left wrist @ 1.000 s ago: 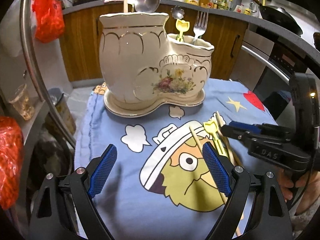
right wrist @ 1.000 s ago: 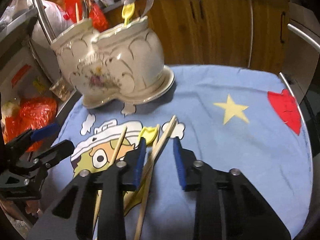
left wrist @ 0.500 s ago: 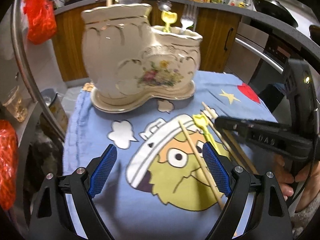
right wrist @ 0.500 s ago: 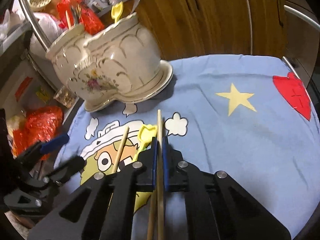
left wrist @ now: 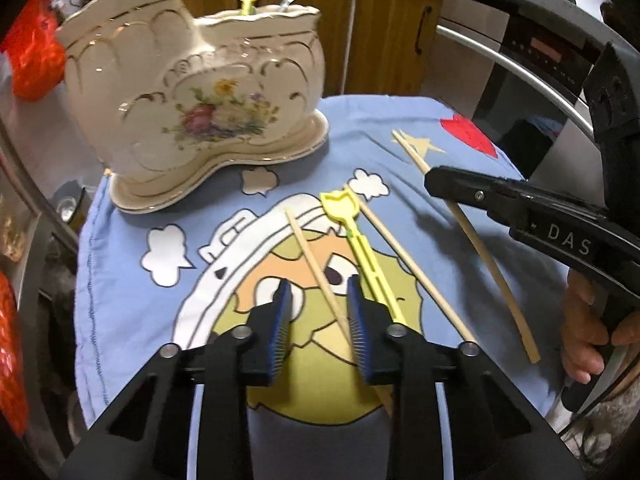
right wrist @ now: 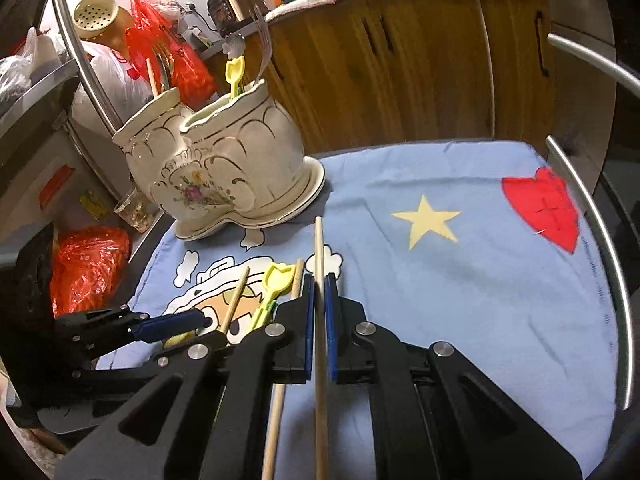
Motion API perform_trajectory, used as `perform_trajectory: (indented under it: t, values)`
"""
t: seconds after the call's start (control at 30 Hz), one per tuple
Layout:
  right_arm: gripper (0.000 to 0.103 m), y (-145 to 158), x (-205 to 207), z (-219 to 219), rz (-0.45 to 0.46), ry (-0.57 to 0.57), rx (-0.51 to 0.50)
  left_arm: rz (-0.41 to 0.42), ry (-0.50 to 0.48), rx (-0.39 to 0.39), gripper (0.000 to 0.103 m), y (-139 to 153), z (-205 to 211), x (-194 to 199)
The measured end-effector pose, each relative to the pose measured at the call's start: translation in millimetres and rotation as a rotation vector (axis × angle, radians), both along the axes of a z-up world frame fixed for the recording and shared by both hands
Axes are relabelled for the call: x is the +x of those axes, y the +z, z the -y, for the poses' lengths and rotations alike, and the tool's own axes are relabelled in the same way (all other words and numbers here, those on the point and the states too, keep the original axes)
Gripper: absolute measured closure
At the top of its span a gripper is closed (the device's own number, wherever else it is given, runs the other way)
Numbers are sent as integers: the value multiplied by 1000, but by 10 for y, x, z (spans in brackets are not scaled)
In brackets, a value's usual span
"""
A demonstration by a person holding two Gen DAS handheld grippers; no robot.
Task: Organize utensils
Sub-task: 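Grasp a wooden chopstick with the left tool while the right tool grasps another chopstick, then lift both chopsticks and carry them to the holder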
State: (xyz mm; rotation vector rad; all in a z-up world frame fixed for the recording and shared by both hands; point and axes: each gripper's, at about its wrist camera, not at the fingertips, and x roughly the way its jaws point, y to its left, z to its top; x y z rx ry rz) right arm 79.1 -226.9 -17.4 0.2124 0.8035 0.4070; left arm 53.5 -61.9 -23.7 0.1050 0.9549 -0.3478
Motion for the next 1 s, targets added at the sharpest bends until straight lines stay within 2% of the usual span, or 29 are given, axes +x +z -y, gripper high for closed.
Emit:
perform_trajectory:
  t: [0.03, 0.13, 0.2, 0.3, 0.43, 0.53, 0.73, 1.0]
  values:
    - [98, 2, -3, 0, 3, 2, 0, -13, -7, 9, 75, -20, 34, 16]
    - [98, -1, -13, -9, 7, 8, 1, 22, -16, 74, 78, -43, 114, 16]
    - [98, 3, -16, -18, 10, 10, 5, 48, -20, 103, 92, -54, 132, 27]
    - [98, 15, -27, -7, 20, 15, 22, 42, -12, 58, 98, -51, 35, 61]
    - [98, 31, -42, -3, 31, 18, 35, 32, -12, -44, 98, -43, -150, 82]
    - [98, 35, -42, -3, 30, 22, 48, 54, -6, -87, 98, 29, -246, 51]
    - [98, 153, -87, -43, 73, 35, 83, 214, -19, -157, 98, 354, -434, -172]
    - [98, 594, -59, -133, 186, 30, 103, 414, 51, -279, 98, 970, -835, -339]
